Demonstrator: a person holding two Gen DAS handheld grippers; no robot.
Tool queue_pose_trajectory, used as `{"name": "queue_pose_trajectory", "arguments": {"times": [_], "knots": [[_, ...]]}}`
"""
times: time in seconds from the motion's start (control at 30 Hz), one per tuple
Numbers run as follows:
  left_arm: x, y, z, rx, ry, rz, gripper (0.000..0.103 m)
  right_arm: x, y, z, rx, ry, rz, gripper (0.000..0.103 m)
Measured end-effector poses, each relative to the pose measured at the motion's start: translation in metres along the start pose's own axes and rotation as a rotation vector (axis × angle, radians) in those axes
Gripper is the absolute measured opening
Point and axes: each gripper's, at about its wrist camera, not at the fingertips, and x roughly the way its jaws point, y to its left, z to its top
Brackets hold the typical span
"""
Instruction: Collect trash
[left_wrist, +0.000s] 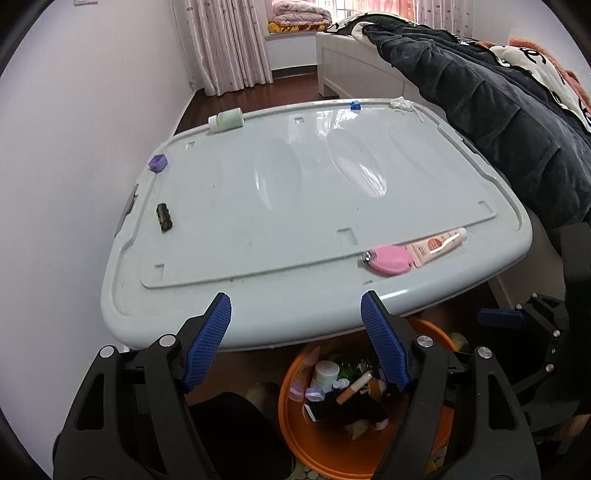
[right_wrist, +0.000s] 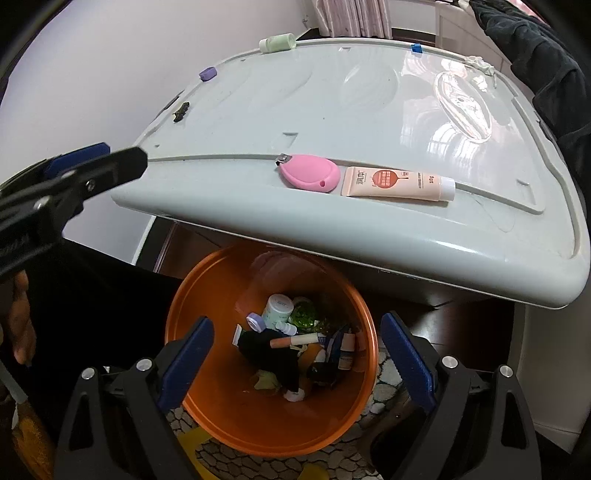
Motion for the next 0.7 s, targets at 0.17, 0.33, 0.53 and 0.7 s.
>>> {"name": "queue_pose_trajectory", "arguments": {"times": [0.17, 0.33, 0.53, 0.7], "knots": [[0.006, 0.004, 0.011, -0.007, -0.011, 0.032, 0.078, 0.001, -0.001, 0.003, 0.006, -0.001, 0.009, 0.091], [0.008, 0.013, 0.025, -0.025, -0.045, 0.08, 0.083, 0.003, 0.001, 0.004, -0.007, -0.001, -0.004, 0.091], [0.011, 0.025, 0.045, -0.047, -0.09, 0.121, 0.09, 0.005, 0.004, 0.005, -0.021, -0.007, -0.014, 0.091], [0.006, 0.031, 0.064, -0.053, -0.185, 0.169, 0.091, 0.006, 0.005, 0.007, -0.025, -0.01, -0.016, 0.091]]}}
